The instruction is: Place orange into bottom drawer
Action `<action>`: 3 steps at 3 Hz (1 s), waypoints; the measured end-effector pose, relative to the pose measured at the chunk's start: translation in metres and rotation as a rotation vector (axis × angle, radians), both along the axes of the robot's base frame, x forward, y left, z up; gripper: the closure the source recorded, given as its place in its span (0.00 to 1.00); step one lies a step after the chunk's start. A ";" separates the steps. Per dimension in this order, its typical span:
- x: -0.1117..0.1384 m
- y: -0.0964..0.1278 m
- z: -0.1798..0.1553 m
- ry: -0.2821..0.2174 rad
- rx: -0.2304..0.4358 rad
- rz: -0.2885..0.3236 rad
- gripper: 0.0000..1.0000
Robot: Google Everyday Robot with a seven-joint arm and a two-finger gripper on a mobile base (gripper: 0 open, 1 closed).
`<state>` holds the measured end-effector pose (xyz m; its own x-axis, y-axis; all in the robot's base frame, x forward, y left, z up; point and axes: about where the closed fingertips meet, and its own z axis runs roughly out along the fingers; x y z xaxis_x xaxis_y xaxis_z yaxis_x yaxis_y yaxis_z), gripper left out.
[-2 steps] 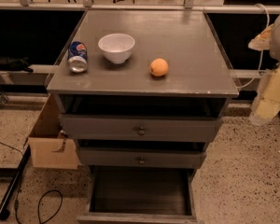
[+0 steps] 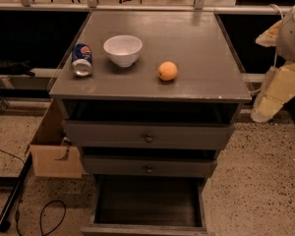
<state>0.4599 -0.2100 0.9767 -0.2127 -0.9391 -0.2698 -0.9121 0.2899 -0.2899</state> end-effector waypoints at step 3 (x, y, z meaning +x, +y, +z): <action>0.123 0.017 0.016 -0.110 0.401 -0.084 0.00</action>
Offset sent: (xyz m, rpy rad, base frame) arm 0.1545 0.0012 0.0338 0.4930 -0.1578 -0.1127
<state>0.5834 -0.1933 0.9924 -0.2335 -0.7356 -0.6359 -0.8505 0.4715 -0.2331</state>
